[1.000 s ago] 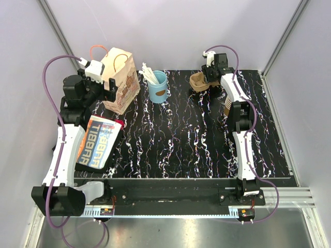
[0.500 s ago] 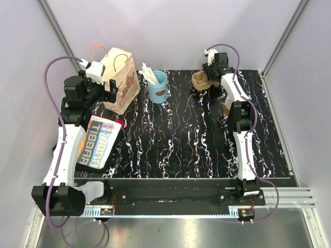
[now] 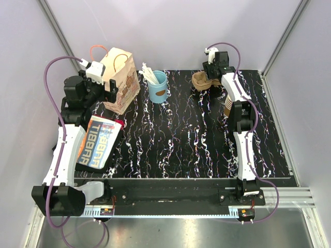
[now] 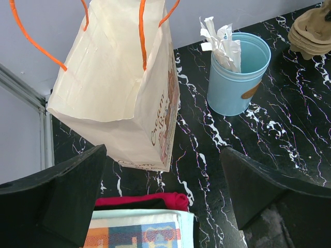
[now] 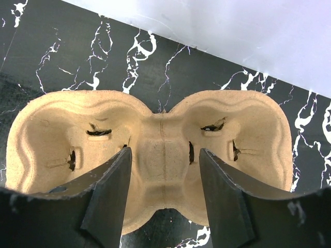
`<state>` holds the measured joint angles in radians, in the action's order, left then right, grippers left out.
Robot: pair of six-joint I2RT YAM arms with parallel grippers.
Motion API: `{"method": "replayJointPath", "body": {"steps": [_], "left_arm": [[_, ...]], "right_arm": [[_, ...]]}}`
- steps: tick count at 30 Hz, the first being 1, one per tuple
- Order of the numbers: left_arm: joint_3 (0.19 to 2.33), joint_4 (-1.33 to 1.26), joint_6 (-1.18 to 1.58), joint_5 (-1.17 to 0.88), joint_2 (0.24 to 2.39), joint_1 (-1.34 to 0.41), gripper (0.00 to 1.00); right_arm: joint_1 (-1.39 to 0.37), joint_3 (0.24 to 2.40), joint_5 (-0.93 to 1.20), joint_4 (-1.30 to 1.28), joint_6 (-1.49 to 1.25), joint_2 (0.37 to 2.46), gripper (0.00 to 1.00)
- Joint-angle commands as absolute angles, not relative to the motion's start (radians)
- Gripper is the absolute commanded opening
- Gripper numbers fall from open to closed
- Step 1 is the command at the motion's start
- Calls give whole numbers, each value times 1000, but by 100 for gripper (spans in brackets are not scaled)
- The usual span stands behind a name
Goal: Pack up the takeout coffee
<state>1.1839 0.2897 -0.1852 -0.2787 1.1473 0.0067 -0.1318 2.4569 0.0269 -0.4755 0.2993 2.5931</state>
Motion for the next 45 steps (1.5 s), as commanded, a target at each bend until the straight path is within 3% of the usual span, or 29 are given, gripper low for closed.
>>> {"method": "replayJointPath", "body": {"steps": [1, 12, 21, 45], "left_arm": [[1178, 232, -181, -298, 1127, 5, 99], [1184, 232, -179, -301, 1134, 5, 99], [1187, 233, -179, -302, 1138, 5, 99], [1186, 232, -178, -302, 1135, 5, 99]], "right_arm": [[-129, 2454, 29, -440, 298, 2522, 61], [-127, 2459, 40, -443, 298, 2546, 56], [-124, 2465, 37, -446, 296, 2563, 59], [-120, 2457, 64, -468, 287, 2577, 52]]}}
